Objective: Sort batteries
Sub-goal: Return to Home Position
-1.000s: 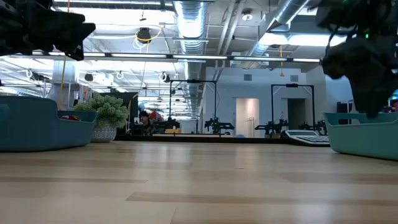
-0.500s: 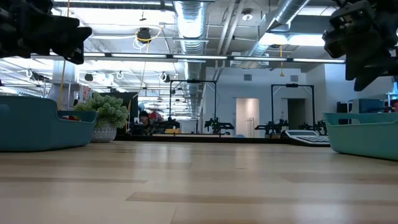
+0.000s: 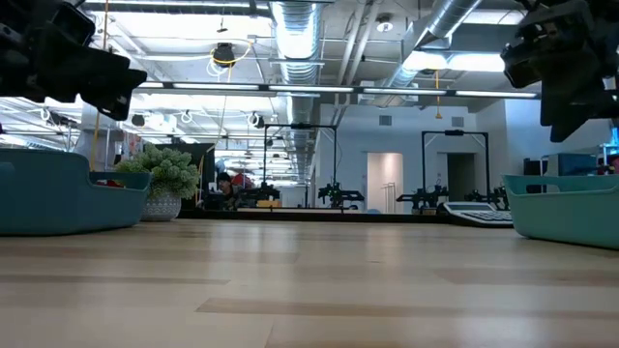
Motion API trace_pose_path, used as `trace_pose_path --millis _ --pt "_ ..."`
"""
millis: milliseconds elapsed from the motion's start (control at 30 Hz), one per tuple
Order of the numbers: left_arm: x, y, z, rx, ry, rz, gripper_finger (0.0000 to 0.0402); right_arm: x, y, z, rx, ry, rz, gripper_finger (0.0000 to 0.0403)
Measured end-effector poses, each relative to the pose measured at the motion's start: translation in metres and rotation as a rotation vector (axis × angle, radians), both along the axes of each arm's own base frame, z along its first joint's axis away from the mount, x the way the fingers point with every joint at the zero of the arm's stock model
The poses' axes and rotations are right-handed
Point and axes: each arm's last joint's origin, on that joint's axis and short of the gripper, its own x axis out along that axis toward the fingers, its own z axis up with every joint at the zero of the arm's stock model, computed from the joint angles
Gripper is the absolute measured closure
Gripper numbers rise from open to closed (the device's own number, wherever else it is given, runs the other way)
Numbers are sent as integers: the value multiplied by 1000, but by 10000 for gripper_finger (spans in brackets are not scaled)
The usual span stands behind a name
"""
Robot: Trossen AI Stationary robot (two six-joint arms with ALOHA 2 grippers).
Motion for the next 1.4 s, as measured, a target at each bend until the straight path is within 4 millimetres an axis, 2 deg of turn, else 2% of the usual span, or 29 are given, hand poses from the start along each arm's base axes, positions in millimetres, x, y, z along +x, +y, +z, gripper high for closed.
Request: trace_pose_path --millis 67,233,400,567,733,867,1200,1400 --pt "0 0 0 0 0 3 274 1 -1 1 -4 -16 2 241" --pt "0 0 0 0 4 4 274 5 5 3 -98 -74 171 241" --pt "0 0 0 1 5 4 274 9 6 0 -328 -143 235 241" --pt "0 0 -1 1 8 5 274 13 9 -11 -484 -401 305 241" --pt "0 0 -1 1 8 5 274 4 13 -20 -617 -650 396 241" --pt "0 0 -1 1 8 5 274 -9 13 -33 -665 -742 426 241" --pt "0 0 -1 1 8 5 274 -30 9 -72 -732 -1043 334 241" --pt "0 0 -1 2 10 5 274 -39 3 -74 -785 -1079 340 241"
